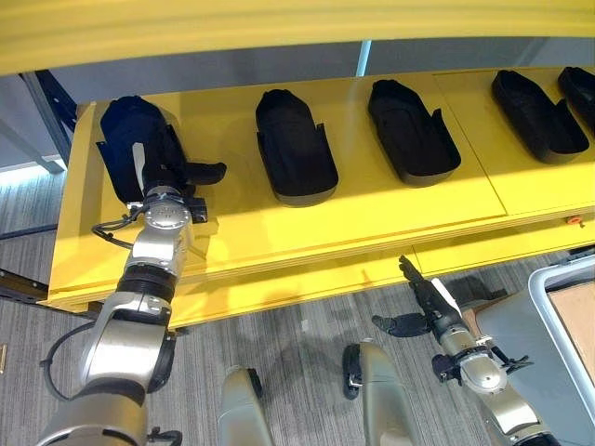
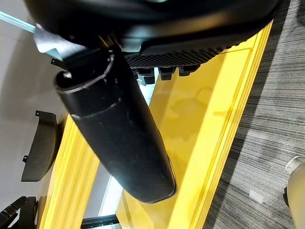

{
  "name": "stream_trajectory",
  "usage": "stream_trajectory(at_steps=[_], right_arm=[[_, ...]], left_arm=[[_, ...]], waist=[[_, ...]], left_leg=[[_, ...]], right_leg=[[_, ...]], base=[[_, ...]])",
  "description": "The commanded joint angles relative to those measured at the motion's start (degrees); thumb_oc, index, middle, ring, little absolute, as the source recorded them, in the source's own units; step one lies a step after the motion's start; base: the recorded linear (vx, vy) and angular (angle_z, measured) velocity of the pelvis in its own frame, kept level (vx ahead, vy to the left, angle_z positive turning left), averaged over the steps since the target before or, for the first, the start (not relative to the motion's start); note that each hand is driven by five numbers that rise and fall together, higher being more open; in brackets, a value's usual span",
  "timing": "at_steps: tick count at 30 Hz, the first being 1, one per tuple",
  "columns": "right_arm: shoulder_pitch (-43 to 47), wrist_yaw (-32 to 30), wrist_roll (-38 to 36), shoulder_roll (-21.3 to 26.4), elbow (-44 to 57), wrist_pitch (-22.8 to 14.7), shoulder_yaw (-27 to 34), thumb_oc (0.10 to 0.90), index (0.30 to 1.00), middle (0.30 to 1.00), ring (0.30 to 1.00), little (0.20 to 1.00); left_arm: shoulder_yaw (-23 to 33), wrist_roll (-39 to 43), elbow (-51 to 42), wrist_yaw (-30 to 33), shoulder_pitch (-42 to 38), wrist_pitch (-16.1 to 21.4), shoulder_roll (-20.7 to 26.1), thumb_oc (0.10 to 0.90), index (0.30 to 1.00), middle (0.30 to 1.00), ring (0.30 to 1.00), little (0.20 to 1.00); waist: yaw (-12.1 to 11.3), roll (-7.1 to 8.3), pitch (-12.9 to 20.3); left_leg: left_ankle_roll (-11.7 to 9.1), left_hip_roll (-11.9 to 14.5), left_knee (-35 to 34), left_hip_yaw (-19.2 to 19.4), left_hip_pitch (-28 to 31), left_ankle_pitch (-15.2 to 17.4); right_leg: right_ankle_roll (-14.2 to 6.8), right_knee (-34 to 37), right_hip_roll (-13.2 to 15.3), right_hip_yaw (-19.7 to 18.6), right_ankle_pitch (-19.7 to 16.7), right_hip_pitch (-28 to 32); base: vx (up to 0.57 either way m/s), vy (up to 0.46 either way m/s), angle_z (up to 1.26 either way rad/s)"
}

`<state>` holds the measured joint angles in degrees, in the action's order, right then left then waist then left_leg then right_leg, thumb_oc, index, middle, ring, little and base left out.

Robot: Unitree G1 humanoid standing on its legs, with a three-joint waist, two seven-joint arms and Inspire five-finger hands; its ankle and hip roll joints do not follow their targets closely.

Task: Move parts from the plastic box to the shelf.

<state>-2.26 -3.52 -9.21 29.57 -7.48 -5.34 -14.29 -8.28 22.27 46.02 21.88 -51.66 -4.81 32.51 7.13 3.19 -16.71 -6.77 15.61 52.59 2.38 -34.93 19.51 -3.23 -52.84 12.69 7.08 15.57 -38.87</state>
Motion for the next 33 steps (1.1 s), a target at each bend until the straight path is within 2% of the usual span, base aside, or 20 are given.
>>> stream_trajectory(at_steps=[1, 7, 21, 24, 26, 28, 33], right_arm=[[1.59, -0.85, 0.03, -0.45, 4.63, -3.81, 4.91, 0.900, 1.000, 1.000, 1.000, 1.000], [1.67, -0.93, 0.42, -0.77, 4.67, -3.55, 5.32, 0.900, 1.000, 1.000, 1.000, 1.000], [1.30, -0.23, 1.22, -1.24, 4.79, -2.59, 7.24, 0.900, 1.000, 1.000, 1.000, 1.000], [1.31, 0.19, 1.11, -1.26, 4.78, -2.56, 7.55, 0.900, 1.000, 1.000, 1.000, 1.000], [1.22, 0.64, 0.97, -1.26, 4.51, -2.57, 8.00, 0.900, 1.000, 1.000, 1.000, 1.000], [1.23, 0.78, 0.98, -1.26, 4.54, -2.54, 8.18, 0.900, 1.000, 1.000, 1.000, 1.000], [0.65, 2.37, 0.26, -0.84, 4.73, -3.17, 9.03, 0.900, 1.000, 1.000, 1.000, 1.000]], left_arm=[[1.59, 2.63, -3.55, -0.42, 0.28, 4.26, 0.44, 0.900, 1.000, 1.000, 1.000, 1.000], [2.60, 4.30, -8.44, -0.78, 3.66, 5.16, -0.29, 0.900, 1.000, 1.000, 1.000, 1.000], [3.18, -4.16, -18.53, -3.02, 13.22, 3.34, -0.45, 0.900, 1.000, 1.000, 1.000, 1.000], [3.35, -8.33, -20.55, -3.72, 15.44, 2.40, -0.05, 0.900, 1.000, 1.000, 1.000, 1.000], [2.82, -16.93, -21.64, -5.10, 16.94, 0.74, 1.53, 0.900, 1.000, 1.000, 1.000, 1.000], [3.38, -17.79, -21.20, -4.05, 17.55, 0.46, 1.68, 0.900, 1.000, 1.000, 1.000, 1.000], [2.76, -32.64, -20.78, -6.91, 18.66, -1.76, 6.55, 0.900, 1.000, 1.000, 1.000, 1.000]], waist=[[-0.86, -0.32, 2.03], [-1.07, -0.39, 2.01], [-1.69, -0.60, 1.99], [-1.79, -0.64, 1.95], [-1.86, -0.60, 1.87], [-1.92, -0.55, 1.88], [-1.95, -0.46, 1.96]], left_leg=[[2.00, -1.23, -3.35, -3.77, -1.48, -4.82], [2.11, -1.34, -3.39, -3.85, -1.45, -4.80], [2.19, -1.36, -3.82, -3.76, -0.91, -4.83], [2.22, -1.39, -3.72, -3.75, -1.01, -4.80], [2.28, -1.46, -3.59, -3.68, -1.02, -4.71], [2.30, -1.49, -3.49, -3.65, -1.04, -4.67], [2.37, -1.40, -3.39, -3.58, -1.11, -4.47]], right_leg=[[-3.17, 3.59, 2.02, -1.38, 0.95, 6.08], [-3.00, 3.59, 2.09, -1.36, 0.89, 6.08], [-2.89, 3.78, 1.93, -1.29, 0.71, 6.36], [-2.88, 3.82, 1.93, -1.31, 0.67, 6.34], [-2.84, 3.76, 1.85, -1.42, 0.67, 6.19], [-2.85, 3.69, 1.88, -1.42, 0.69, 6.16], [-3.03, 3.85, 1.86, -1.50, 0.69, 6.03]], base=[[0.00, 0.000, 0.00], [0.00, 0.000, 0.00], [0.00, 0.000, 0.00], [0.00, 0.000, 0.00], [0.00, 0.000, 0.00], [0.00, 0.000, 0.00], [0.00, 0.000, 0.00]])
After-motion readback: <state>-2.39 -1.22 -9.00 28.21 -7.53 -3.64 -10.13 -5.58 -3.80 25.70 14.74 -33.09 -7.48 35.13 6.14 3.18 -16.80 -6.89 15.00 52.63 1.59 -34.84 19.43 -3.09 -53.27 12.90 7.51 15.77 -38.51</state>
